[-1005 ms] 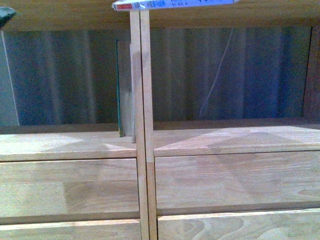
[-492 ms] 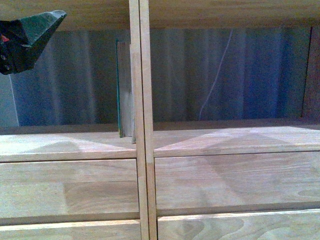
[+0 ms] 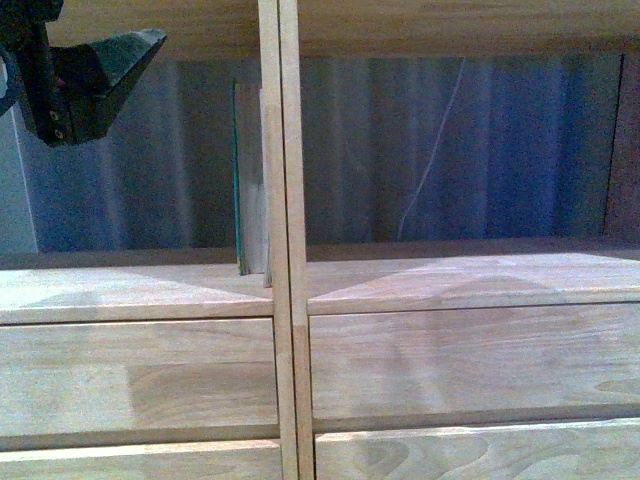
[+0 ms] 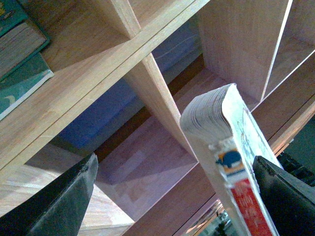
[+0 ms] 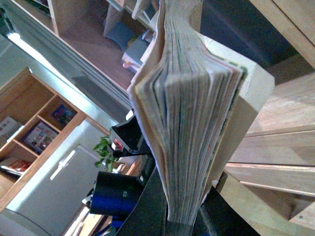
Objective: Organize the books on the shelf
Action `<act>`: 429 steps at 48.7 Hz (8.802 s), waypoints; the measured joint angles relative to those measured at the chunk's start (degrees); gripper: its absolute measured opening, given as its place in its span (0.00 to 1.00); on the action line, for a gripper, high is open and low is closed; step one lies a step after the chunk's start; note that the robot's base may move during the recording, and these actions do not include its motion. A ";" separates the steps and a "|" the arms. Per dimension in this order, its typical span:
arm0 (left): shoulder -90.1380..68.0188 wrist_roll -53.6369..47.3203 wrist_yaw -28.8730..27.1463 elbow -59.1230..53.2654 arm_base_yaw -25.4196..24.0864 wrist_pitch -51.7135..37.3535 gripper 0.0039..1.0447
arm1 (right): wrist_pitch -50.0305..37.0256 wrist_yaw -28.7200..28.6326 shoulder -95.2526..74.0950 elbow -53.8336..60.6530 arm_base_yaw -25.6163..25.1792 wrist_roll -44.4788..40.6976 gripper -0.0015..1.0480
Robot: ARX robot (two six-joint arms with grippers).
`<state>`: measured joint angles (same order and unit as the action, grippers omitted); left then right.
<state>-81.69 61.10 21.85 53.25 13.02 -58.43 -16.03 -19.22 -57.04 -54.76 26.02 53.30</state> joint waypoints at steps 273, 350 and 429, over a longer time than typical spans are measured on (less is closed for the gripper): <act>-54.18 -71.71 -4.31 53.42 -7.76 6.80 0.93 | 15.96 19.19 56.70 53.96 -26.14 -52.98 0.03; 26.64 -79.56 -45.59 -27.98 3.96 5.88 0.93 | 15.96 19.19 56.70 53.96 -26.14 -52.98 0.03; 81.37 -61.24 -21.97 -52.57 -12.72 58.55 0.02 | 15.96 19.19 56.72 53.96 -26.14 -52.98 0.03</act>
<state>-0.32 -0.14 -0.12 0.69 0.30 0.12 -0.08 -0.03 -0.32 -0.80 -0.12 0.32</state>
